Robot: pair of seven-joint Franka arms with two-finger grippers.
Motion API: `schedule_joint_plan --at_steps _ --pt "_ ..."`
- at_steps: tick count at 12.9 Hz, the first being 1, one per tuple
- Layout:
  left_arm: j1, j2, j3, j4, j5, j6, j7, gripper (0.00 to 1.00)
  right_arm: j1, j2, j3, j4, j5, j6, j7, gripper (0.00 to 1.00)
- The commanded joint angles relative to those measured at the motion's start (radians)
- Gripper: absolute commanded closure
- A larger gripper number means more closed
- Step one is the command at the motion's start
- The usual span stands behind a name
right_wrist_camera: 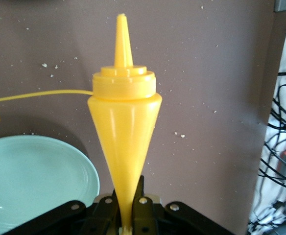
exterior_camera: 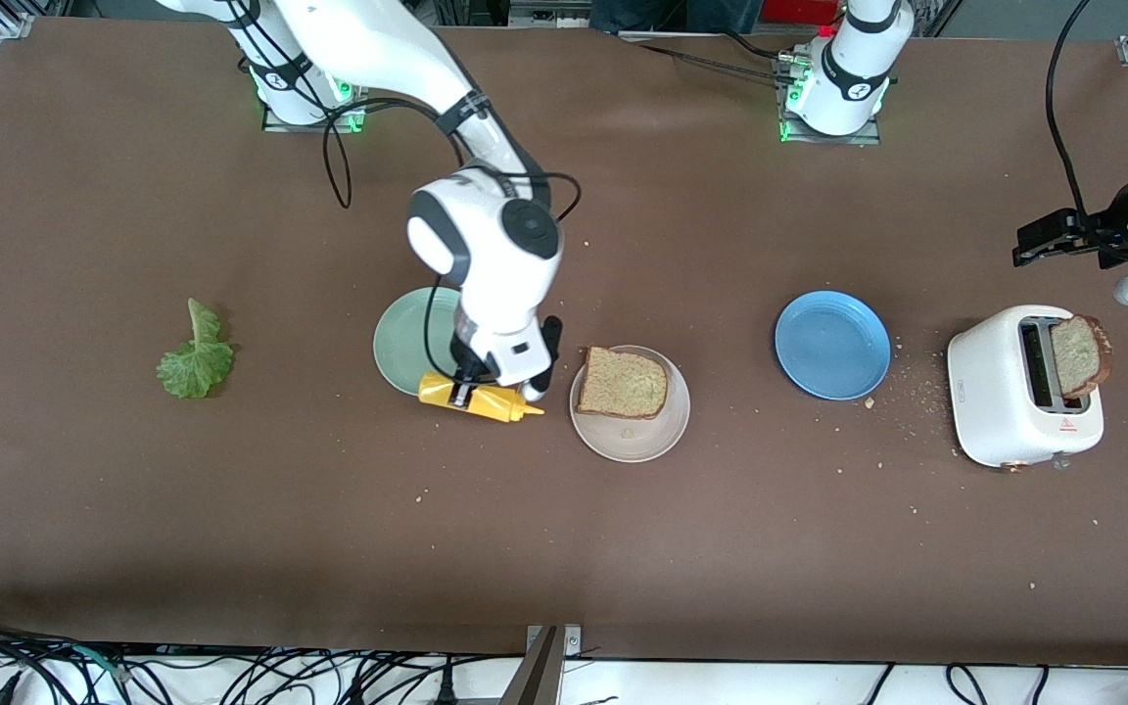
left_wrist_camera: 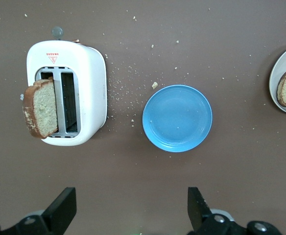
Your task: Make sandwich in beige plate with both arms
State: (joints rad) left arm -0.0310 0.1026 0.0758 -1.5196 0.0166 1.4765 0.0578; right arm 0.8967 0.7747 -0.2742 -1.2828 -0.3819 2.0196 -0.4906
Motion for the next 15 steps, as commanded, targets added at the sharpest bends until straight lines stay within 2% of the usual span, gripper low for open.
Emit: schedule_joint_plan --at_steps 1,5,10,15 --pt "0.005 -0.006 0.001 -0.011 -0.026 0.015 -0.006 0.0 0.082 0.043 -0.016 0.026 -0.119 -0.051 0.086 1.0" --pt "0.003 -0.006 0.001 -0.011 -0.026 0.013 -0.006 0.0 0.186 0.107 -0.017 0.028 -0.279 -0.099 0.182 1.0" --pt "0.003 -0.004 -0.001 -0.011 -0.026 0.015 -0.006 0.0 0.212 0.158 -0.022 0.048 -0.29 -0.099 0.287 1.0" --pt "0.003 -0.004 -0.001 -0.011 -0.026 0.015 -0.006 0.0 0.2 0.143 -0.045 0.08 -0.273 -0.111 0.258 1.0"
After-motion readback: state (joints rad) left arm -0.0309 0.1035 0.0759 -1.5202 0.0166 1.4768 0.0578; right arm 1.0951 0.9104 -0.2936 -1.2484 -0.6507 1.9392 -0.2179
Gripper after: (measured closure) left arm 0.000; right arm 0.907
